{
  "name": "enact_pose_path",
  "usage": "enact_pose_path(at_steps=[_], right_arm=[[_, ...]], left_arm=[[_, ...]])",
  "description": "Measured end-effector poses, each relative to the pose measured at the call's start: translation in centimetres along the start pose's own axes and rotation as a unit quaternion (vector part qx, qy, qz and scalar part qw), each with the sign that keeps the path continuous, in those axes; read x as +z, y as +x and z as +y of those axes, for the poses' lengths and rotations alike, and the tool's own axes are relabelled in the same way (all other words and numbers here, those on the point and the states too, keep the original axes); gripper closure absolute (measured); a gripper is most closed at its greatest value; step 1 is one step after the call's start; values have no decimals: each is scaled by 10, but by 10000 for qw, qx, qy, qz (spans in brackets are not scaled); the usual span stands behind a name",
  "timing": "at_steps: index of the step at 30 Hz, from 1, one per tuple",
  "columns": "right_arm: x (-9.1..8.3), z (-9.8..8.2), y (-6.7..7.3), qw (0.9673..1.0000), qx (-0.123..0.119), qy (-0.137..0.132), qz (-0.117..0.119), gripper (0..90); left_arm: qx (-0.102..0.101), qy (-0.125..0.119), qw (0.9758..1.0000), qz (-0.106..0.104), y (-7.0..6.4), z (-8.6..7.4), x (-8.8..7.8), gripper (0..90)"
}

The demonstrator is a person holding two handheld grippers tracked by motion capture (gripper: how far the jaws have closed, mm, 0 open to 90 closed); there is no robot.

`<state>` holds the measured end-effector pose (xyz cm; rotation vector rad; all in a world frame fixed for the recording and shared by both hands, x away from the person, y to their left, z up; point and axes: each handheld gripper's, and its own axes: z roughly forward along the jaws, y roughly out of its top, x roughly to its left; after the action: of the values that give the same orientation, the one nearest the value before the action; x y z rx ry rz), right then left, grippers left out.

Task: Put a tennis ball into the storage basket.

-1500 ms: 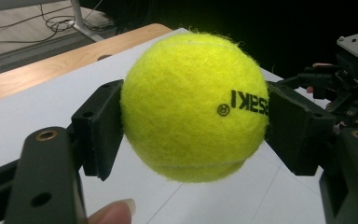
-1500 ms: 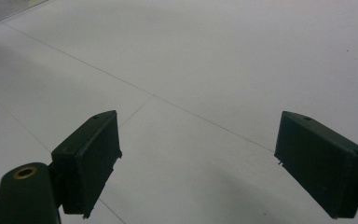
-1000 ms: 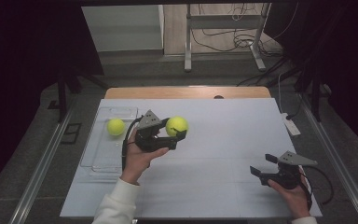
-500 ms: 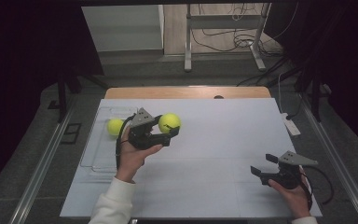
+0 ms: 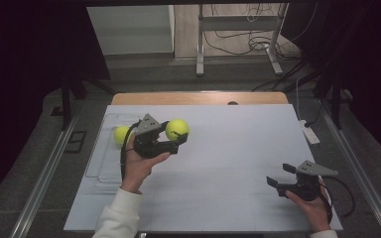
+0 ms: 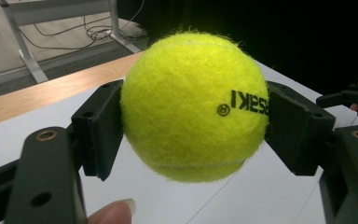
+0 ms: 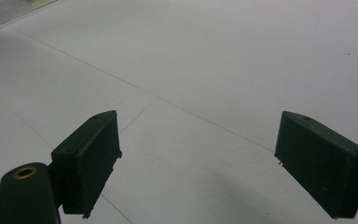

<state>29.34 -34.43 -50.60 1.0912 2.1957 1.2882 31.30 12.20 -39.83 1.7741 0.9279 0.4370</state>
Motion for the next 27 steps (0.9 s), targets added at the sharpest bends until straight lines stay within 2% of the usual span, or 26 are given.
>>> enact_pose_path(at_steps=[8, 13, 14, 27], right_arm=[[0, 0, -1, 10000, 4, -2, -24, 140], [0, 0, 0, 10000, 1, 5, -28, 140], [0, 0, 0, 10000, 1, 4, -26, 140], [0, -1, -1, 10000, 27, 8, -14, 140]], left_arm=[[-77, -51, 9999, 67, 5, 0, -4, 269], [-61, -53, 9997, 214, 9, -1, -5, 269], [-46, -30, 9995, 310, 11, -2, -5, 269], [-191, -101, 9985, 494, 23, -3, -14, 269]])
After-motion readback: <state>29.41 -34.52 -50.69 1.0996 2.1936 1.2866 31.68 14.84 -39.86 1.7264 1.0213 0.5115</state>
